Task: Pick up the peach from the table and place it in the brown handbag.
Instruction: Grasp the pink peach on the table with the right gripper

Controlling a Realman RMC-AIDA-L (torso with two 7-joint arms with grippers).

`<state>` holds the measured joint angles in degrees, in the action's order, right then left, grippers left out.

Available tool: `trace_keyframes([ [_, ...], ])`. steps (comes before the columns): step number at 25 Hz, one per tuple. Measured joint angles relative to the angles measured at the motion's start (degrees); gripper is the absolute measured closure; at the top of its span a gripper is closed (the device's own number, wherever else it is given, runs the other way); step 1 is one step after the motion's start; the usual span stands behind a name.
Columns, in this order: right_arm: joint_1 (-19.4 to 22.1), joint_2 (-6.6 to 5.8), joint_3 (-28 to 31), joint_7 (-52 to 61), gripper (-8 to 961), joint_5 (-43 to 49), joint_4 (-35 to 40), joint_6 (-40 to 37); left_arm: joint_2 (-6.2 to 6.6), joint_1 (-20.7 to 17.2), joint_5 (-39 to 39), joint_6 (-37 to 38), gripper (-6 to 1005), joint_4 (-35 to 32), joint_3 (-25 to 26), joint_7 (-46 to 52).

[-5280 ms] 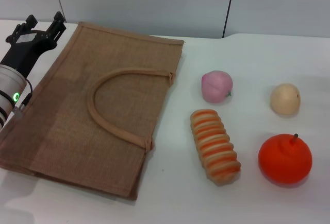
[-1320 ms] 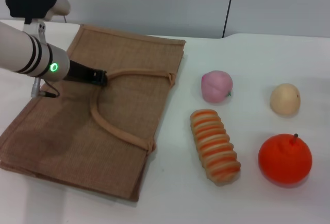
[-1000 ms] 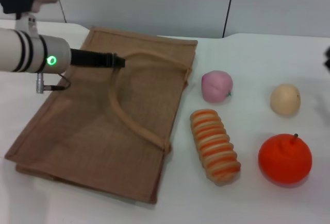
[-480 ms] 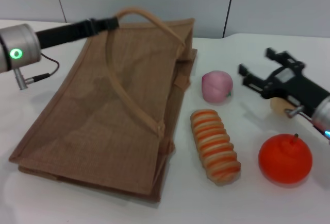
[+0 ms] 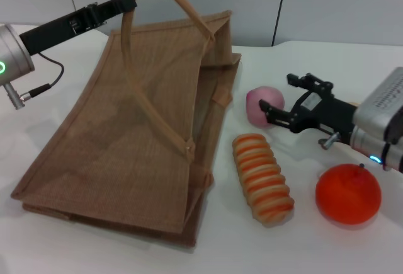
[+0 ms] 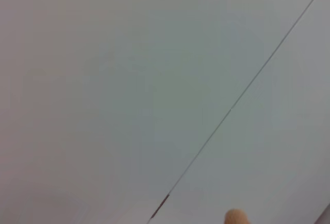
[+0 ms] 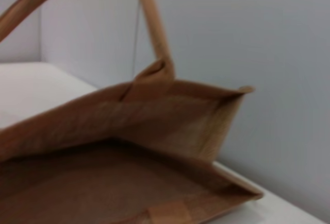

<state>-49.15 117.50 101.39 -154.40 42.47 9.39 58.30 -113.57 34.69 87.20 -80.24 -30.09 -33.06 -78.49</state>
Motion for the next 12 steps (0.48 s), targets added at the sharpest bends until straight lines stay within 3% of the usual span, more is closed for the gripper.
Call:
trace_keyframes([
  [12, -3.79, 0.61, 0.14, 1.56, 193, 1.91, -0.16, -8.66, -0.03, 0.78, 0.29, -2.12, 876, 0.37, 0.15, -0.50],
])
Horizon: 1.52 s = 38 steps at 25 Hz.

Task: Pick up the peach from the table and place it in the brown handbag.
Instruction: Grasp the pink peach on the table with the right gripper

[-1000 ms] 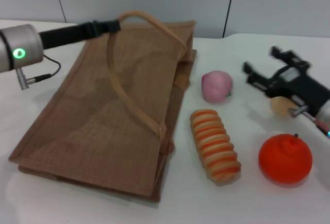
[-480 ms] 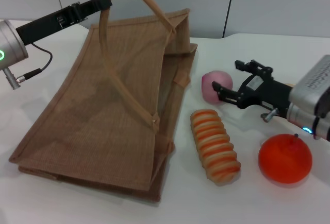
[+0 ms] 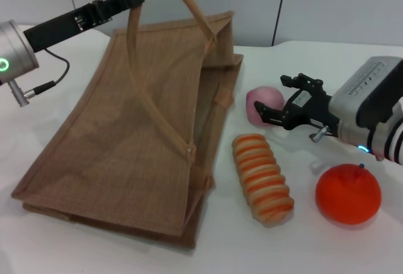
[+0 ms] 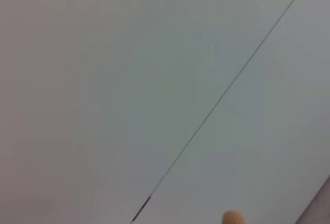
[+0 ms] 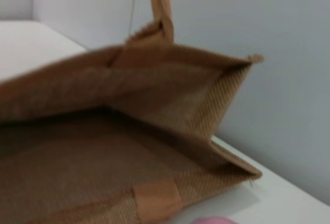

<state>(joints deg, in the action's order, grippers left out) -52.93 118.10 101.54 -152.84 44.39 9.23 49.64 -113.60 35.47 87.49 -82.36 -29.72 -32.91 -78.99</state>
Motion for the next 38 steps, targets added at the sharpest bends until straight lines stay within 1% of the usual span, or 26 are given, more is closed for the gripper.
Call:
trace_keyframes([
  [1, -0.57, 0.03, -0.04, 0.73, 194, 0.60, 0.00, -2.23, -0.14, 0.13, 0.00, -0.01, 876, 0.01, -0.04, -0.18],
  [7, -2.01, 0.02, 0.28, 3.51, 203, 4.91, -0.03, -5.13, -0.28, 0.23, -0.03, -0.40, 875, 0.01, -0.03, -0.28],
  [17, -2.05, 0.09, 0.41, 3.65, 218, 5.91, 0.00, -4.90, -0.21, 0.07, -0.04, -0.87, 875, 0.01, 0.04, -0.21],
  [22, -1.84, 0.11, 0.42, 3.74, 333, 5.74, -0.01, -4.89, -0.12, 0.03, -0.04, -0.87, 875, 0.01, 0.04, -0.07],
  [31, -1.60, 0.11, 0.40, 5.28, 403, 5.89, 0.00, -4.71, 0.03, -0.21, -0.01, -0.93, 875, 0.01, 0.04, 0.23],
  [33, -1.36, 0.09, 0.39, 5.26, 415, 5.90, 0.07, -3.51, 0.09, -0.25, 0.14, -1.51, 877, 0.01, 0.04, 0.32],
  [35, -0.58, -0.08, 0.39, 5.26, 426, 5.82, 0.09, -0.54, 0.11, -0.31, 0.28, -1.85, 877, 0.01, 0.06, 0.27],
  [36, 0.05, -0.24, 0.38, 5.26, 432, 5.68, 0.02, 2.07, 0.13, -0.46, 0.49, -2.25, 878, 0.00, 0.07, 0.17],
  [37, 1.37, -0.55, 0.39, 5.27, 441, 5.55, -0.35, 6.92, 0.21, -0.76, 0.83, -2.66, 878, 0.00, 0.10, 0.01],
  [38, 1.37, -0.55, 0.39, 5.27, 450, 5.55, -0.35, 6.92, 0.21, -0.76, 0.83, -2.66, 878, 0.00, 0.10, 0.01],
])
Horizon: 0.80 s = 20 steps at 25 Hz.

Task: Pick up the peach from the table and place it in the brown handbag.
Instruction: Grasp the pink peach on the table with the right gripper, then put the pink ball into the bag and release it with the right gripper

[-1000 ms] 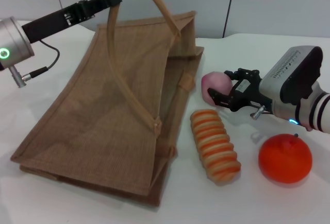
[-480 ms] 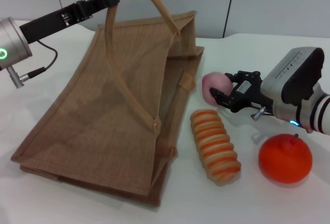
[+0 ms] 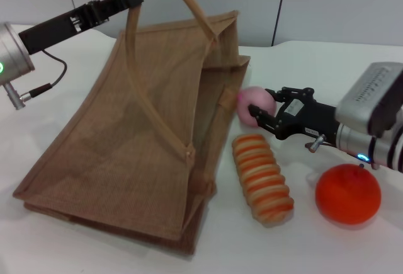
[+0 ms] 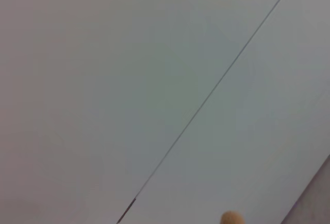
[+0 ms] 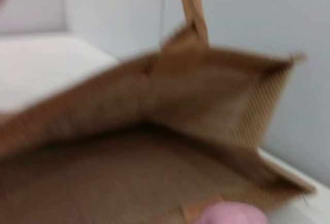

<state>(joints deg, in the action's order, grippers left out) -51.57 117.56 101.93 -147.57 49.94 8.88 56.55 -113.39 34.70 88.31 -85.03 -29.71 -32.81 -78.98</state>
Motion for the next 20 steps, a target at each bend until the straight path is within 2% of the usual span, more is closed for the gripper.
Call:
trace_keyframes([
  [5, 1.86, -0.14, -0.36, 0.01, 495, 0.33, -1.71, 6.84, 0.21, -0.27, 0.49, -0.88, 878, 0.00, 0.03, -0.03],
  [8, 1.88, -0.14, -0.91, 0.00, 520, 1.19, -2.38, 8.39, 0.19, 0.26, 0.59, -1.44, 878, 0.01, 0.03, 0.05],
  [20, -4.76, 1.04, -1.30, 0.52, 590, 11.39, -2.49, 9.83, -1.14, 4.45, 0.28, -8.18, 878, 0.06, -0.77, 0.46],
])
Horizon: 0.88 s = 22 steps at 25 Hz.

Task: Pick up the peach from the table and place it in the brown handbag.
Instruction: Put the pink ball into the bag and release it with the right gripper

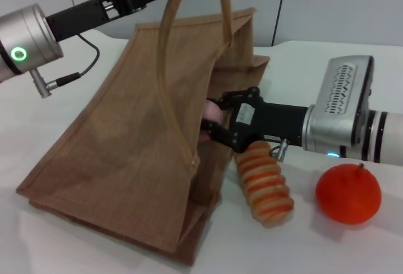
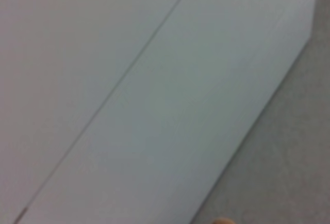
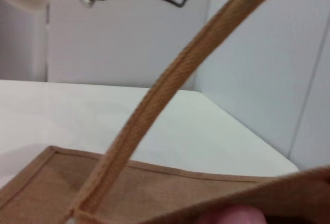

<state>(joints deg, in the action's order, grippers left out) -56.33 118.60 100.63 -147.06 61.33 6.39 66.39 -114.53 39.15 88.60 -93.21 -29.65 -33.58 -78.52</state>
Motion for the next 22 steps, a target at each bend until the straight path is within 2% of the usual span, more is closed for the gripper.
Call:
trace_keyframes([
  [8, -4.86, 0.28, 0.00, -0.29, 589, 7.34, -0.51, 1.94, 0.05, 0.14, 0.66, -3.42, 878, 0.03, 0.52, 0.69],
  [14, -7.49, 0.32, 0.61, -0.16, 594, 7.42, -0.74, -3.62, 0.28, 0.31, 1.34, -4.38, 877, 0.03, 0.51, 1.41],
  [17, -7.85, 0.32, 0.72, 0.00, 576, 7.28, -0.71, -7.63, 0.35, 0.26, 2.05, -4.80, 877, 0.03, 0.53, 1.42],
  [22, -7.28, 0.32, 1.05, -0.43, 547, 7.12, -0.80, -7.69, 0.61, -0.53, 3.17, -4.92, 877, 0.03, 0.62, 1.44],
])
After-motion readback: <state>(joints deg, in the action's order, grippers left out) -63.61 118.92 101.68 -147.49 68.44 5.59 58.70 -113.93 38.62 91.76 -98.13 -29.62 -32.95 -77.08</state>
